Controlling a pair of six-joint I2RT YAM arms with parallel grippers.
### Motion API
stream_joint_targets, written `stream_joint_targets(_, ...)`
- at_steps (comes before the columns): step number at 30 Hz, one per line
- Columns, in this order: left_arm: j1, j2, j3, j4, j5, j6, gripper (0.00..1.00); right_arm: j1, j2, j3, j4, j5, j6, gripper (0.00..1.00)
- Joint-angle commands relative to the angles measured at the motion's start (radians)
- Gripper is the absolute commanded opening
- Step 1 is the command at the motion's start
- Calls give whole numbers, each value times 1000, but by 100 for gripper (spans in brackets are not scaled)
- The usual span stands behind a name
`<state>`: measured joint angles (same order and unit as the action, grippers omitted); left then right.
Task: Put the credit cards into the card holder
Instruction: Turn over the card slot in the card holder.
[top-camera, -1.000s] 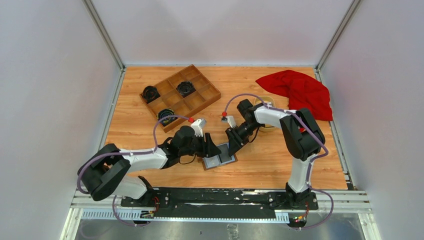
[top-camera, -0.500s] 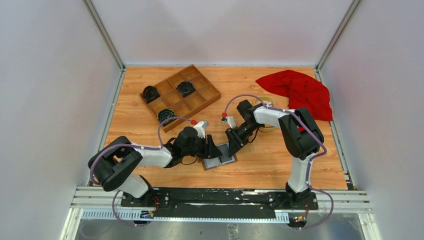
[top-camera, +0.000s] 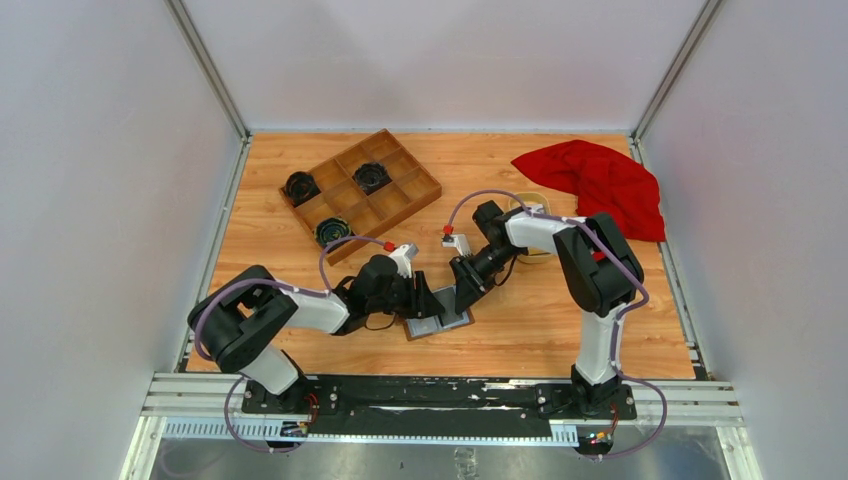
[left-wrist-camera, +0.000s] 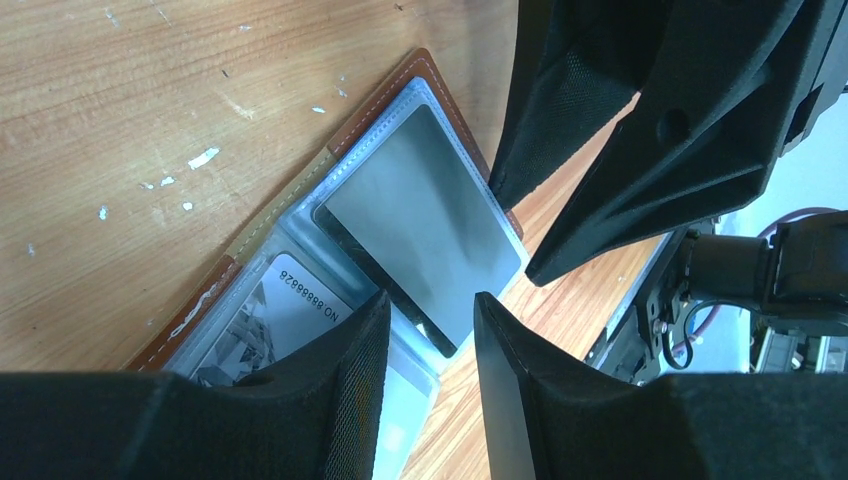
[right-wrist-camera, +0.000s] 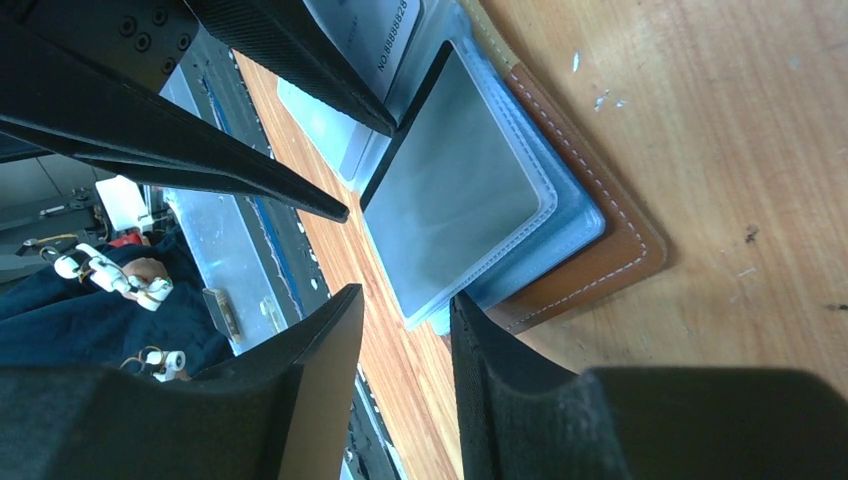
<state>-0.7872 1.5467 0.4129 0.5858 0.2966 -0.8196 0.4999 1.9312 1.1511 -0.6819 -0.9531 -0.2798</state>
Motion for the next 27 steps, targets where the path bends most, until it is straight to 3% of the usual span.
stream_joint_targets(1,5,16,-21,37,3,3,42,-12,15,19,-28,-51,13,41)
stream_joint_targets(10,5,43,-39,123,22,-32,41,-19,16,24,-22,-62,26,30)
stream_joint_targets(21,5,-29,-47,151,13,-43,45,-46,7,9,22,-18,74,1)
stream_joint_targets(27,8,-96,-63,151,-9,-52,48,-64,-10,4,26,-17,77,0)
